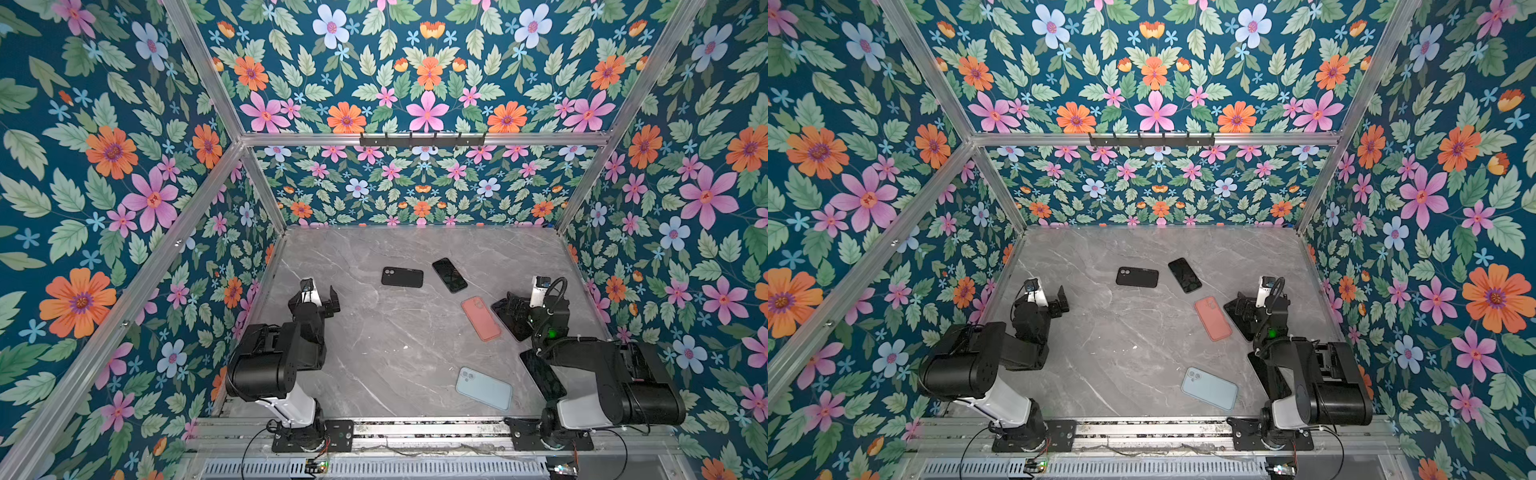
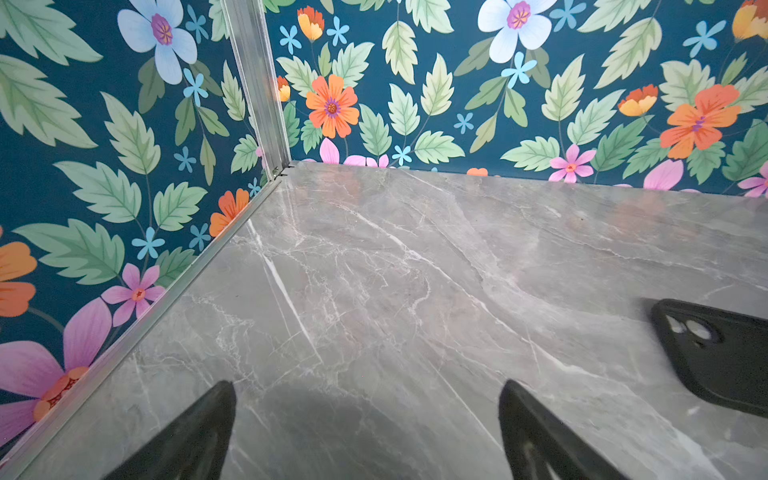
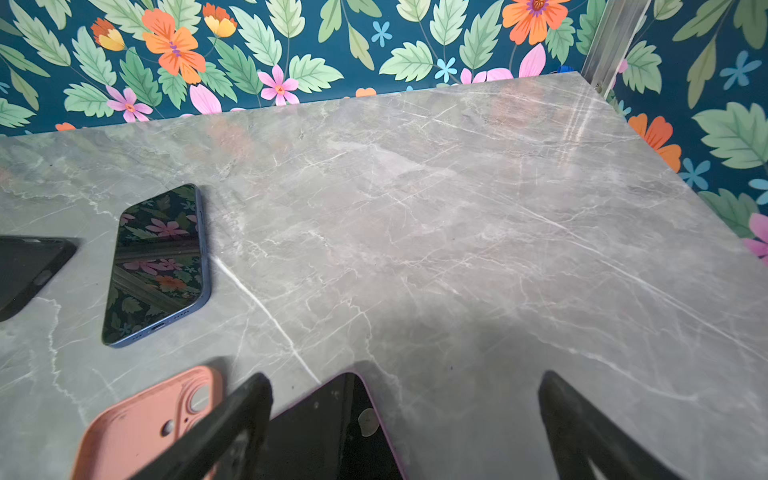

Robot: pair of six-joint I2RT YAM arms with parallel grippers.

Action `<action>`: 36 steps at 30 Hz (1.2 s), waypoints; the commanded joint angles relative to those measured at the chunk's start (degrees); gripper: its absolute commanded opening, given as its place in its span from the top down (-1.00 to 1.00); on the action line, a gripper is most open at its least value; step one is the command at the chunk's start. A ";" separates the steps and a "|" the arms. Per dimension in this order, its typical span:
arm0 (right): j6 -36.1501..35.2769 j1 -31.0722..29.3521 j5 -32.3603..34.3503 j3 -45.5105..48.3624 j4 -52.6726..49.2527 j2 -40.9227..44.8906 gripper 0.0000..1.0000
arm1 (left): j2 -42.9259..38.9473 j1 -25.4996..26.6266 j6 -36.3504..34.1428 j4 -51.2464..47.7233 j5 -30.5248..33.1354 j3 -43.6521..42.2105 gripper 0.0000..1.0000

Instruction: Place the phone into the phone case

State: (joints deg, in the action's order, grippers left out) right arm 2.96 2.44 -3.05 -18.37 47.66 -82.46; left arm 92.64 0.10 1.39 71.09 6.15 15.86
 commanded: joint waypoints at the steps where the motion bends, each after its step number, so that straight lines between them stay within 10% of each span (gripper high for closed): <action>1: -0.43 0.00 -0.42 0.00 1.56 0.04 -0.99 | -0.13 0.00 -0.07 1.62 0.35 -0.11 -1.00; 32: 1.26 2.87 -4.69 0.16 1.57 0.19 -0.99 | -0.25 0.08 -0.07 2.02 0.33 -0.37 -1.00; 36: 0.52 -0.03 2.71 -5.20 -14.06 7.60 -0.99 | -7.25 1.28 2.29 -9.50 11.89 2.41 -1.00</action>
State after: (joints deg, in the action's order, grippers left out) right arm 4.32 4.08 -5.13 -20.12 42.28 -79.72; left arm 89.14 0.78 1.78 68.03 9.54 15.94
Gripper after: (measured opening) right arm 0.993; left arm 0.998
